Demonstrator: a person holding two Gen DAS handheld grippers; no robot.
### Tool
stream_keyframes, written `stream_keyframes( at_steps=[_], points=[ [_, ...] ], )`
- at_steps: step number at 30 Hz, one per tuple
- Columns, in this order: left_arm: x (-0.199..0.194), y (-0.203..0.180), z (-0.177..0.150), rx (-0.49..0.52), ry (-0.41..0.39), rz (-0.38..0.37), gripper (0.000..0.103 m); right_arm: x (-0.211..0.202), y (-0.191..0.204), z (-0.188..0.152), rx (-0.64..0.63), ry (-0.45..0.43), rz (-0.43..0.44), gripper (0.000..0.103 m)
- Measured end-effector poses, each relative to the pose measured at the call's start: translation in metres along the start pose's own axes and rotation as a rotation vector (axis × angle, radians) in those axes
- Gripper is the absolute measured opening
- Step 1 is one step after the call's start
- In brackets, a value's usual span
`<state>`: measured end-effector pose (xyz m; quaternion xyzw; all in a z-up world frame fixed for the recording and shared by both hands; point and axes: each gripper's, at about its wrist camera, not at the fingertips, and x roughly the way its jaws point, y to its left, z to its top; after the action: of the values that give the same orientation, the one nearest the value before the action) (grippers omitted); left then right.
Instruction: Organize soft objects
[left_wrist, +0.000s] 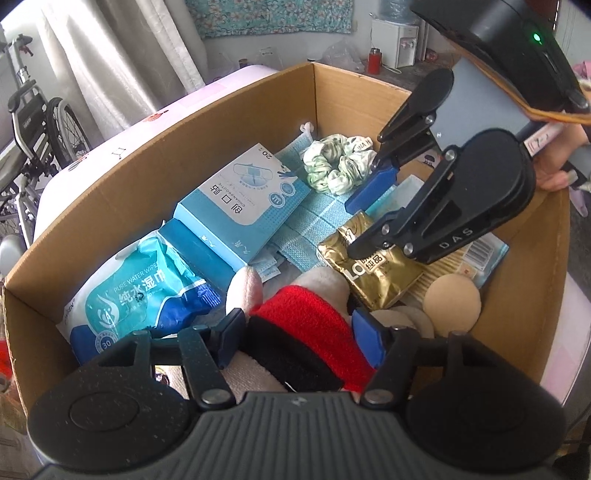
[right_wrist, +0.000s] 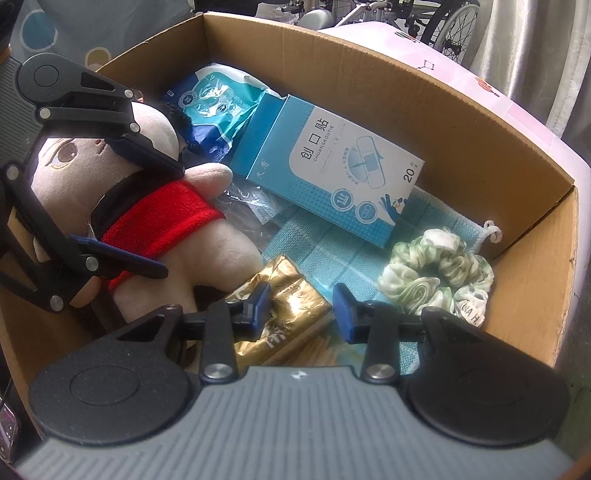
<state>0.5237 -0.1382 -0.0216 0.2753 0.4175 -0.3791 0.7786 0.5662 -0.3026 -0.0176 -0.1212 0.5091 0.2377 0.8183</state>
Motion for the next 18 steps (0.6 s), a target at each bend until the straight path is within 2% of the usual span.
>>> stream_keyframes(
  at_steps=[2, 6, 10, 12, 14, 15, 16, 18],
  points=[
    [-0.002, -0.002, -0.002, 0.022, 0.024, 0.004, 0.065, 0.000, 0.000, 0.000, 0.003, 0.000, 0.003, 0.039],
    [-0.004, -0.007, -0.013, 0.086, 0.013, 0.023, 0.065, 0.001, 0.001, 0.000, 0.006, 0.000, 0.002, 0.039],
    [-0.001, -0.009, -0.008, 0.087, 0.042, 0.042, 0.066, 0.001, 0.002, -0.001, 0.004, -0.002, -0.005, 0.039],
    [-0.003, -0.007, -0.006, 0.063, 0.031, 0.033, 0.068, 0.001, 0.001, -0.001, 0.006, -0.003, -0.006, 0.039],
    [-0.011, -0.001, -0.004, -0.010, 0.002, 0.026, 0.068, 0.000, -0.002, -0.001, 0.017, -0.004, 0.001, 0.040],
    [-0.015, 0.000, -0.003, -0.051, -0.007, 0.033, 0.069, 0.000, -0.003, -0.001, 0.023, -0.006, 0.014, 0.045],
    [-0.022, 0.001, -0.003, -0.096, -0.025, 0.046, 0.072, 0.000, -0.004, -0.001, 0.026, -0.003, 0.022, 0.050],
    [-0.035, -0.004, -0.003, -0.135, -0.069, 0.087, 0.094, 0.003, 0.000, -0.001, 0.011, 0.012, 0.014, 0.059]
  ],
)
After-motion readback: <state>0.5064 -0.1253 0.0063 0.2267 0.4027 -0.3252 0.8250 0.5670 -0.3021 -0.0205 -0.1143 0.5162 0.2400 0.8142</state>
